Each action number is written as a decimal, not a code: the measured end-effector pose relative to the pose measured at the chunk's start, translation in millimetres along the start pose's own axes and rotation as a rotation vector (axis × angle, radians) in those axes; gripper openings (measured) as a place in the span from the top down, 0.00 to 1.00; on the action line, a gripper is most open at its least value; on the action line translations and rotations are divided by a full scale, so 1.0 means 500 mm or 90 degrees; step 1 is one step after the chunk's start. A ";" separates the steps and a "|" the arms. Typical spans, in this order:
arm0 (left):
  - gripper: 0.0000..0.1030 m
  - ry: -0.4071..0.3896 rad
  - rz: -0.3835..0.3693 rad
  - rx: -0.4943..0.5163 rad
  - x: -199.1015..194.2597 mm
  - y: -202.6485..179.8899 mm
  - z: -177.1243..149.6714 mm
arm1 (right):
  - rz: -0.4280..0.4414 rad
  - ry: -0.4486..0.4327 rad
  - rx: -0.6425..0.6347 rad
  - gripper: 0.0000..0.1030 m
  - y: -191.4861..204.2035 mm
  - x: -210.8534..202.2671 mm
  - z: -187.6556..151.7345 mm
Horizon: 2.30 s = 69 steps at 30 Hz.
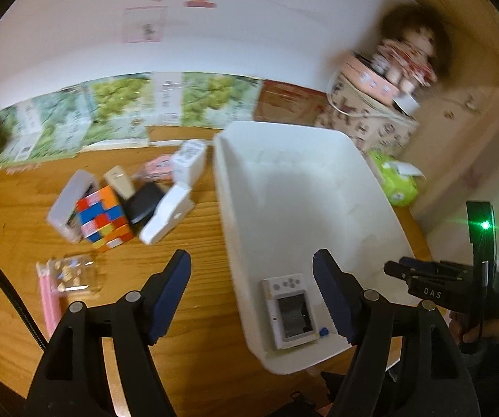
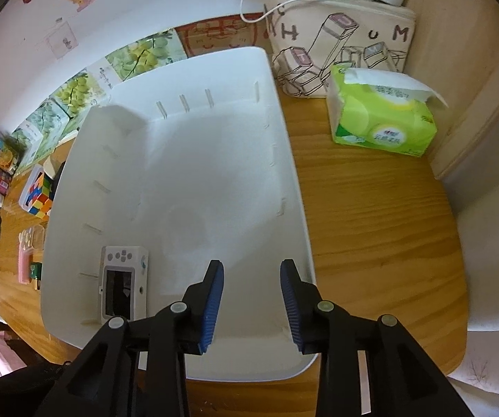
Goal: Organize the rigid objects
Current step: 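Move the left tool to the green-and-gold bottle and grasp it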
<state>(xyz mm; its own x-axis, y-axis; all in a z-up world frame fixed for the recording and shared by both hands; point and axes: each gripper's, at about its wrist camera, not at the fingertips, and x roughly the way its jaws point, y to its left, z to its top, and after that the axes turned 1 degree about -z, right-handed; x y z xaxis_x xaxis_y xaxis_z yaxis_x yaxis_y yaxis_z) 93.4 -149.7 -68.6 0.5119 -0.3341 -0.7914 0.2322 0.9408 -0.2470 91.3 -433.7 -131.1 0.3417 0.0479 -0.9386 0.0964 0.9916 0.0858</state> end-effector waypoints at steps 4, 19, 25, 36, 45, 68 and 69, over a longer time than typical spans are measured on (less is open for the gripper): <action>0.26 -0.014 0.029 -0.040 -0.019 0.038 -0.019 | 0.004 0.012 -0.002 0.66 0.000 0.014 0.001; 0.26 0.045 0.175 -0.267 -0.023 0.215 -0.126 | 0.016 0.040 -0.052 0.69 0.033 0.047 0.012; 0.26 0.074 0.191 -0.317 -0.016 0.259 -0.158 | 0.033 0.056 -0.044 0.93 0.029 0.053 0.024; 0.26 0.146 0.199 -0.399 0.027 0.341 -0.187 | 0.071 0.064 -0.029 0.99 0.033 0.051 0.036; 0.26 0.173 0.162 -0.367 0.056 0.330 -0.160 | 0.076 0.028 -0.006 0.99 0.003 0.008 0.073; 0.26 0.249 0.136 -0.330 0.157 0.282 -0.136 | 0.031 0.059 0.052 0.69 -0.078 0.020 0.049; 0.26 0.253 0.136 -0.332 0.162 0.281 -0.135 | 0.030 0.066 0.050 0.69 -0.076 0.025 0.047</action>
<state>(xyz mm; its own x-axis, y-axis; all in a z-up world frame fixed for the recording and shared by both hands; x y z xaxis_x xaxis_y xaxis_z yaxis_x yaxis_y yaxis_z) 111.7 -40.9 -205.2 0.1372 -0.1860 -0.9729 -0.3193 0.9215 -0.2212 114.1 -473.6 -138.3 0.2487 0.1102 -0.9623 0.1572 0.9757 0.1523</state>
